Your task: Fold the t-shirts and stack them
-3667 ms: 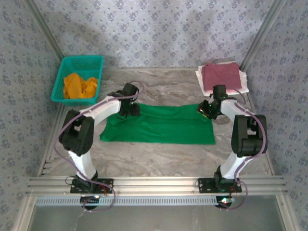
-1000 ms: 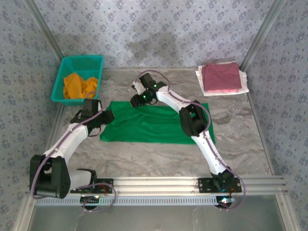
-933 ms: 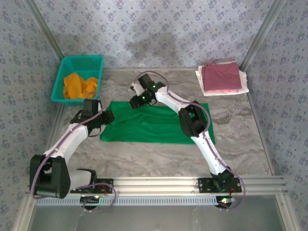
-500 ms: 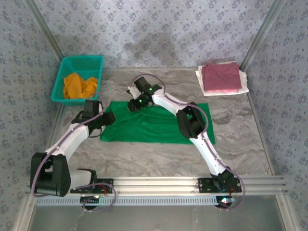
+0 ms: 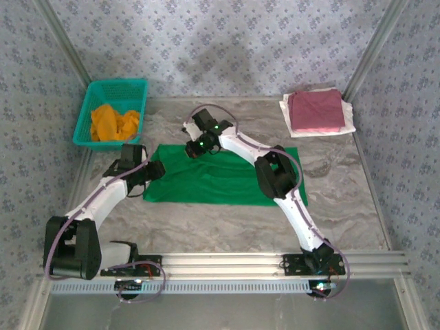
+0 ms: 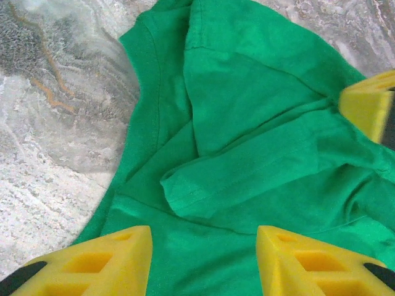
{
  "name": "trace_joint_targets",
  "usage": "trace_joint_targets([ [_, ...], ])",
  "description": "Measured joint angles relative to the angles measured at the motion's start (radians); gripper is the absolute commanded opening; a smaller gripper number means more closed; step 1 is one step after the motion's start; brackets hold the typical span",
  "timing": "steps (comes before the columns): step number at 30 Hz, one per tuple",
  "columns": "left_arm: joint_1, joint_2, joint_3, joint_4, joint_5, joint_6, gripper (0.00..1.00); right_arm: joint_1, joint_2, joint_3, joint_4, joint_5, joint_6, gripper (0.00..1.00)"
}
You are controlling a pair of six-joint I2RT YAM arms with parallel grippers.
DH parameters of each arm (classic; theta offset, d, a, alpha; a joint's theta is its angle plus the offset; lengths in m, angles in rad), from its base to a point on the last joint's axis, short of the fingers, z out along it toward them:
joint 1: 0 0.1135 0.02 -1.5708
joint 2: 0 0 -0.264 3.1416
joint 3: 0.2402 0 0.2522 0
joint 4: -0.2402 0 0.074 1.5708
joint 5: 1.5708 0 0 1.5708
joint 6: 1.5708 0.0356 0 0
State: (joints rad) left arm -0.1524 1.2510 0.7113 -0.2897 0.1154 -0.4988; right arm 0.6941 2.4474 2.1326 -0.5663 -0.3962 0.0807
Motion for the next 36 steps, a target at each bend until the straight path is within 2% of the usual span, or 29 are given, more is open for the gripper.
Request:
trace_joint_targets([
  [10, 0.000, 0.000, -0.011, 0.010, -0.035, 0.000, 0.47, 0.009, -0.195, -0.245, 0.131, -0.013, -0.051, 0.00],
  [19, 0.000, 0.030, -0.016, 0.028, -0.068, 0.000, 0.47, 0.049, -0.244, -0.449, 0.163, -0.068, -0.162, 0.00],
  [26, 0.002, 0.089, -0.016, 0.032, -0.079, 0.001, 0.47, 0.068, -0.304, -0.553, 0.181, -0.075, -0.206, 0.00],
  [36, 0.002, 0.127, 0.063, 0.022, -0.060, 0.067, 0.46, 0.032, -0.398, -0.643, 0.216, -0.072, -0.226, 0.02],
])
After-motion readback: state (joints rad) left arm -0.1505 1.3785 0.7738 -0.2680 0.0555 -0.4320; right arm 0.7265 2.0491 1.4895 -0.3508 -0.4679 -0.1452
